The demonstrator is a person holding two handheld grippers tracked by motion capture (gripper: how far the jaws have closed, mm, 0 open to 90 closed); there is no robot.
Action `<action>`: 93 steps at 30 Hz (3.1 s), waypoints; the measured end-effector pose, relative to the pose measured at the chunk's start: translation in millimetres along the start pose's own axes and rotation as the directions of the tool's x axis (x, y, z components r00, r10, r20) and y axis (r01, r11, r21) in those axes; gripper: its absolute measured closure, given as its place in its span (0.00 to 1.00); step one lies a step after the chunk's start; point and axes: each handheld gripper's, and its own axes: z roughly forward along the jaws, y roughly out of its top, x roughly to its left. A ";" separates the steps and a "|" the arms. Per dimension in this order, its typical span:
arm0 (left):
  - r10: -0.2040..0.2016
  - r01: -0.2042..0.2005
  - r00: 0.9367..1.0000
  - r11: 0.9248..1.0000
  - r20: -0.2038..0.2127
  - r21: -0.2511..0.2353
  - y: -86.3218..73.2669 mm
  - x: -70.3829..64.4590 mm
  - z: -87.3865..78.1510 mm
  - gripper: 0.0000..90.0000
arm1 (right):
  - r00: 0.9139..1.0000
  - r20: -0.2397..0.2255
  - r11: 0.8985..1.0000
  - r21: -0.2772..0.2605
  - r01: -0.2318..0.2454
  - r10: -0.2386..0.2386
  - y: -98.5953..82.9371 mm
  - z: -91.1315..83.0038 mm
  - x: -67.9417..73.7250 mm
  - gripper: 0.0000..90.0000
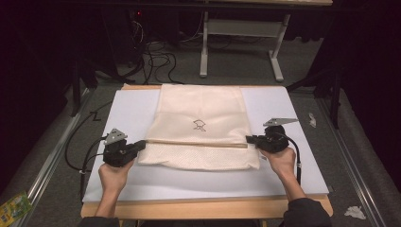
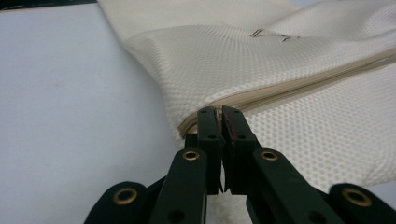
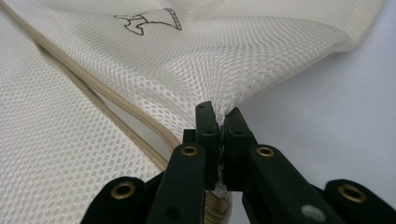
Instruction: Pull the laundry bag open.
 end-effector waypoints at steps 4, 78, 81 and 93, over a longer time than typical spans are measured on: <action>-0.005 0.005 1.000 1.000 0.006 -0.001 -1.8 0.2 1.2 0.97 | 1.000 0.018 1.000 -0.008 -0.012 0.012 -0.2 -4.3 -5.5 0.99; 0.042 -0.048 0.998 0.991 -0.053 -0.126 -9.1 -3.4 -8.1 0.67 | 0.990 0.141 0.987 -0.163 0.001 0.023 -34.1 -37.0 -4.9 0.73; 0.031 -0.040 0.998 0.988 -0.063 -0.148 -7.4 -0.4 -13.3 0.66 | 0.988 0.147 0.981 -0.194 -0.008 0.037 -36.0 -45.7 -9.4 0.73; 0.008 -0.023 0.996 0.985 -0.091 -0.170 -6.9 10.5 -21.6 0.66 | 0.980 0.178 0.963 -0.266 -0.040 0.090 -44.1 -73.0 -23.2 0.73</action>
